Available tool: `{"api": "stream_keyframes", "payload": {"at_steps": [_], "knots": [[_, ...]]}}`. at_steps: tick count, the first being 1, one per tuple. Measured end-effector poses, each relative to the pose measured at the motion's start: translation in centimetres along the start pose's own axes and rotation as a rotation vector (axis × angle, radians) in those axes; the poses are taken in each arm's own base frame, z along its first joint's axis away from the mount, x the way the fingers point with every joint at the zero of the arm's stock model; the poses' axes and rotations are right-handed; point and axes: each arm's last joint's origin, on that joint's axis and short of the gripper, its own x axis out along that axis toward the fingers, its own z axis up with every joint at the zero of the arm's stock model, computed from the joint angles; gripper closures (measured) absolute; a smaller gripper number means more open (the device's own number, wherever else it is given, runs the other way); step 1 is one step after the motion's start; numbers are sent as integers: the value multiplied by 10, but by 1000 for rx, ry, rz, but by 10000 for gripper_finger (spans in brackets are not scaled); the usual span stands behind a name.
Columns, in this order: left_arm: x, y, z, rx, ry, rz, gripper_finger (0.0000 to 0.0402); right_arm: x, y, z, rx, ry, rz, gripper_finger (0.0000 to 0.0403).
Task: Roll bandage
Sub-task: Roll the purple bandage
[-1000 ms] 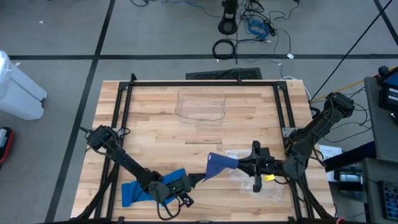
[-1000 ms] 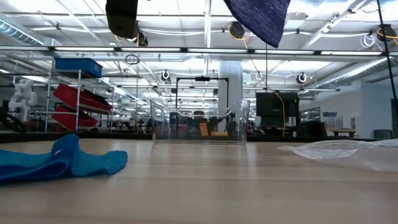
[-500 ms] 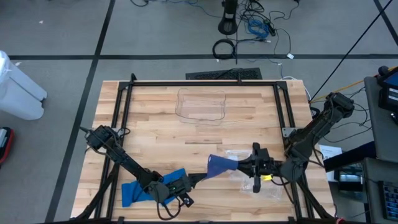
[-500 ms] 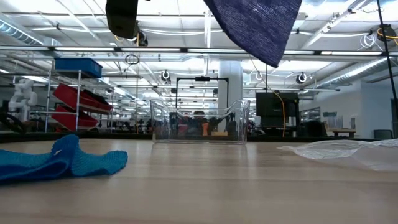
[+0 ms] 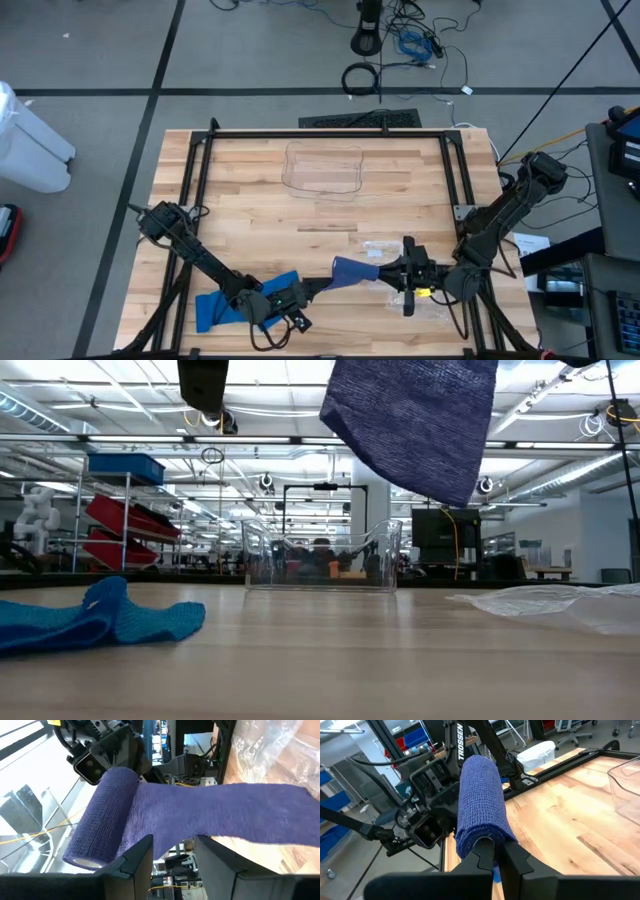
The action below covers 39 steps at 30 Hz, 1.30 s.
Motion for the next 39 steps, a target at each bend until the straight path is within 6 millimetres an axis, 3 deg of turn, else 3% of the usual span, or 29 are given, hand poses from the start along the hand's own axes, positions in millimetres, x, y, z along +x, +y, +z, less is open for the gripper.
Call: {"api": "stream_keyframes", "payload": {"at_steps": [8, 33, 39], "knots": [[3, 0, 0, 6, -72, 5, 252, 3, -1, 4, 11, -26, -1, 403], [22, -4, -13, -22, -20, -16, 252, 14, -8, 10, 25, -23, -7, 403], [22, -4, -14, -198, -17, -16, 252, 14, -8, 10, 25, -23, -7, 403]]}}
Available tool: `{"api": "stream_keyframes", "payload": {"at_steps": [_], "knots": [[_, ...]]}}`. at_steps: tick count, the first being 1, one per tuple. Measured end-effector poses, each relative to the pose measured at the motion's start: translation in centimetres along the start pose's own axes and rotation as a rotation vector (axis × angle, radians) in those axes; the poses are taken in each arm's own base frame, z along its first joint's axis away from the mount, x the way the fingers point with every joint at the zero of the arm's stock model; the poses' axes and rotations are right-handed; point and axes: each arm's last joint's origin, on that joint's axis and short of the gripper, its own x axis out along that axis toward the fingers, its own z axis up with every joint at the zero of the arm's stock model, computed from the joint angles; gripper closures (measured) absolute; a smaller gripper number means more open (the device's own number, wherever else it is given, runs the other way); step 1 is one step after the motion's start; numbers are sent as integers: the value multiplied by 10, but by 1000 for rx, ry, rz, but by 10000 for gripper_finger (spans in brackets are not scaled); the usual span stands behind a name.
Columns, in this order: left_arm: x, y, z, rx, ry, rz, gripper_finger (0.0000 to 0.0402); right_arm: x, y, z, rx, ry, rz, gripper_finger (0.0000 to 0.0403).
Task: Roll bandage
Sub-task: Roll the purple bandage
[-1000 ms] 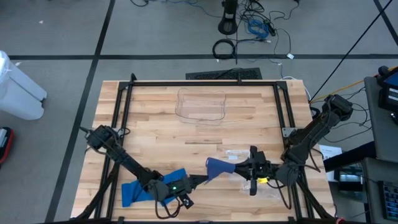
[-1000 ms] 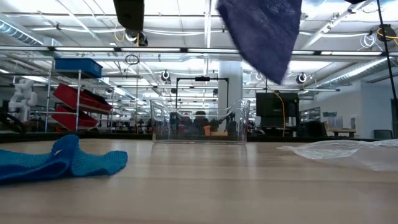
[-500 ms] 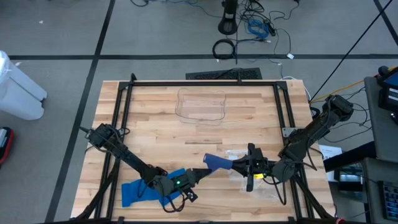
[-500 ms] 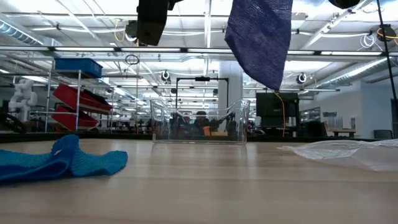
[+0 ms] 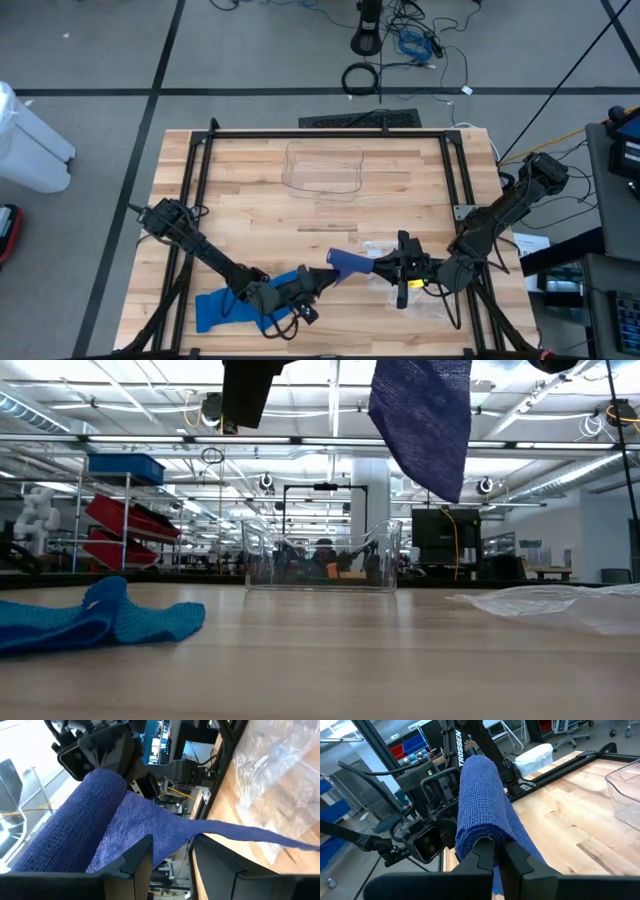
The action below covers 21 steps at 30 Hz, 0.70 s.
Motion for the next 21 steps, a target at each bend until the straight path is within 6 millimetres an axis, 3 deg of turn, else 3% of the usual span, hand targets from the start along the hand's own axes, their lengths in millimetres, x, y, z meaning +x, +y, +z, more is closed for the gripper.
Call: {"api": "stream_keyframes", "payload": {"at_steps": [13, 21], "knots": [[14, -10, -14, 140, 39, -81, 252, 19, -6, -2, 14, 20, 33, 403], [17, -11, -17, 181, 54, -91, 262, 20, -3, 1, 19, -13, 61, 403]]}}
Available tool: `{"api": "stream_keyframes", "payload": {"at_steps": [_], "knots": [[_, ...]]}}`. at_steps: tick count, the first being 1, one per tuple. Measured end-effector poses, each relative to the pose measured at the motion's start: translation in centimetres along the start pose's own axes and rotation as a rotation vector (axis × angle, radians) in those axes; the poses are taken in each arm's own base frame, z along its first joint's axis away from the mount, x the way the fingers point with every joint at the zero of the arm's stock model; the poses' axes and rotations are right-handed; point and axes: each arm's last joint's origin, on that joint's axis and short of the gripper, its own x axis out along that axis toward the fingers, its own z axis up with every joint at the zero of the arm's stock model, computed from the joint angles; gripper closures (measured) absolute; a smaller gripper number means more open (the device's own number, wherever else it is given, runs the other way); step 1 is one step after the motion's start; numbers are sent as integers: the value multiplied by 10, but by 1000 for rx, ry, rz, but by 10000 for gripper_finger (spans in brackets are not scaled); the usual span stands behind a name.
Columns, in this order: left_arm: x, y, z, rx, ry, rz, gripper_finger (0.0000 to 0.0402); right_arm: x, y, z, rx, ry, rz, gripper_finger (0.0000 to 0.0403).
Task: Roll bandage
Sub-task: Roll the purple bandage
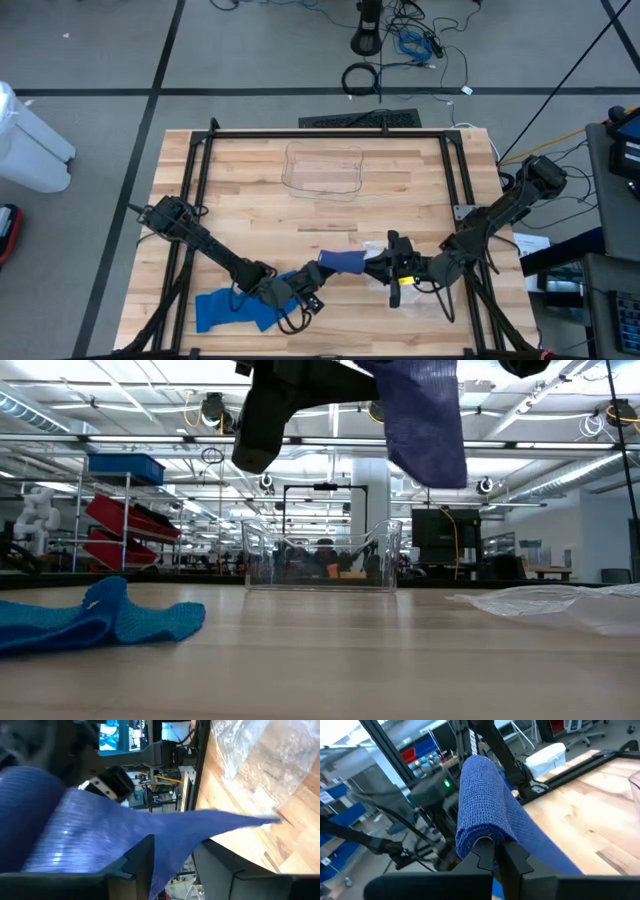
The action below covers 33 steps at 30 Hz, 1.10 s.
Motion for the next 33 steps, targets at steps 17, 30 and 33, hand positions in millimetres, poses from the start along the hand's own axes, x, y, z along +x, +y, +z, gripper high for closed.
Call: {"api": "stream_keyframes", "payload": {"at_steps": [17, 30, 33], "knots": [[-13, 13, 17, -364, -35, 28, 398, 0, -5, -2, -190, -18, -105, 403], [-41, 15, 42, -455, -249, -13, 398, -5, -8, -6, -608, -4, -238, 403], [-41, 18, 42, -486, -279, -7, 398, -6, -9, -8, -642, 14, -243, 403]]}}
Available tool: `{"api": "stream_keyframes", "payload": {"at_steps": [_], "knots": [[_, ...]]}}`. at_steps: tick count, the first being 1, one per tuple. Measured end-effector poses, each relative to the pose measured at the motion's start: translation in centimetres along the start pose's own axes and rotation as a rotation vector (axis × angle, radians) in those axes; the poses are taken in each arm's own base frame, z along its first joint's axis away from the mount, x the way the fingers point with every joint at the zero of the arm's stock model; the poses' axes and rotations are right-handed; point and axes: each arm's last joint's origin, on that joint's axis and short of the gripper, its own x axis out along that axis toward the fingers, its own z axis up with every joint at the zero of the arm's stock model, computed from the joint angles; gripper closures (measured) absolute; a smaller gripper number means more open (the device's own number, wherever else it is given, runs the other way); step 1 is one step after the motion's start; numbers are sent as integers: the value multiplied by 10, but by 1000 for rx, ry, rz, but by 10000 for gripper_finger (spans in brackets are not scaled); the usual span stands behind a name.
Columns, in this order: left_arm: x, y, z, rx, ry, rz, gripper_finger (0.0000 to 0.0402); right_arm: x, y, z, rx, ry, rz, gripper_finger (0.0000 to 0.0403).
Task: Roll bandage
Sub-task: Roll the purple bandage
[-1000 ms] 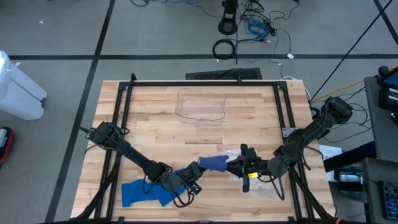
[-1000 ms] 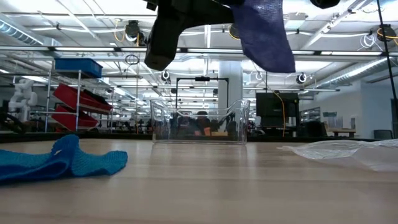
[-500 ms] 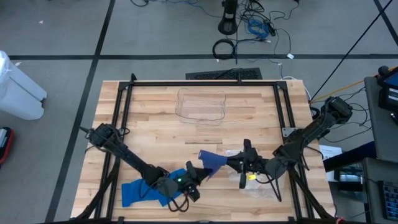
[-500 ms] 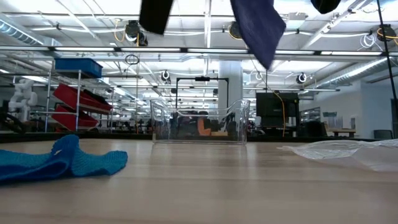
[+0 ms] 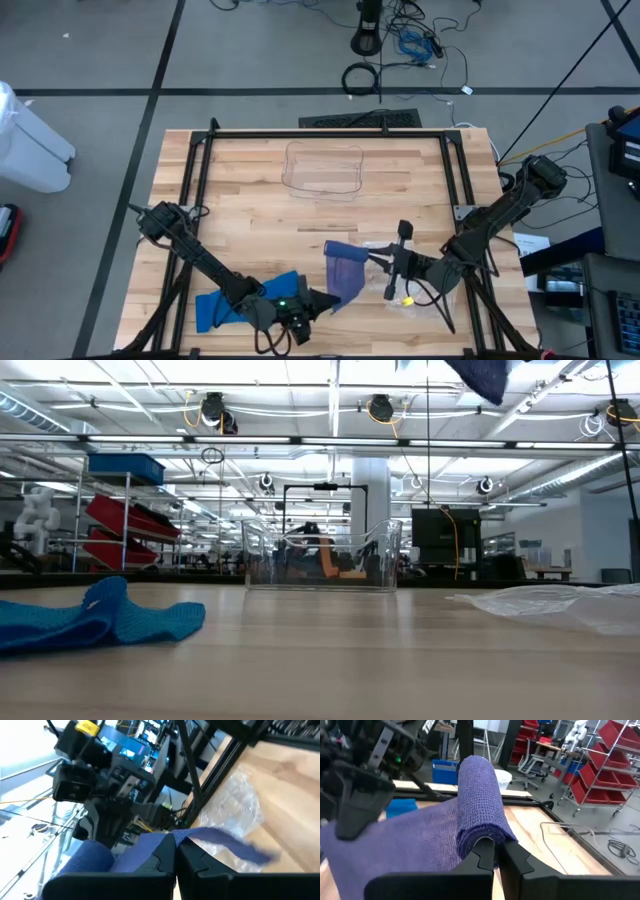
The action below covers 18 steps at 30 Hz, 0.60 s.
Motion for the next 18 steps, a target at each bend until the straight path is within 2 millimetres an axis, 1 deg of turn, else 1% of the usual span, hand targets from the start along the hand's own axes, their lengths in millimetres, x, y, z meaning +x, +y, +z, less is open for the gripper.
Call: {"api": "stream_keyframes", "payload": {"at_steps": [6, 13, 18], "knots": [[0, 4, 3, -48, -36, 30, 398, -5, 5, -6, -49, 31, 25, 403], [-2, 4, 5, -59, -47, 27, 398, -17, 11, -6, -99, 8, -24, 403], [-1, 4, 4, -102, -48, 26, 398, -23, 14, -6, -143, 3, -10, 403]]}}
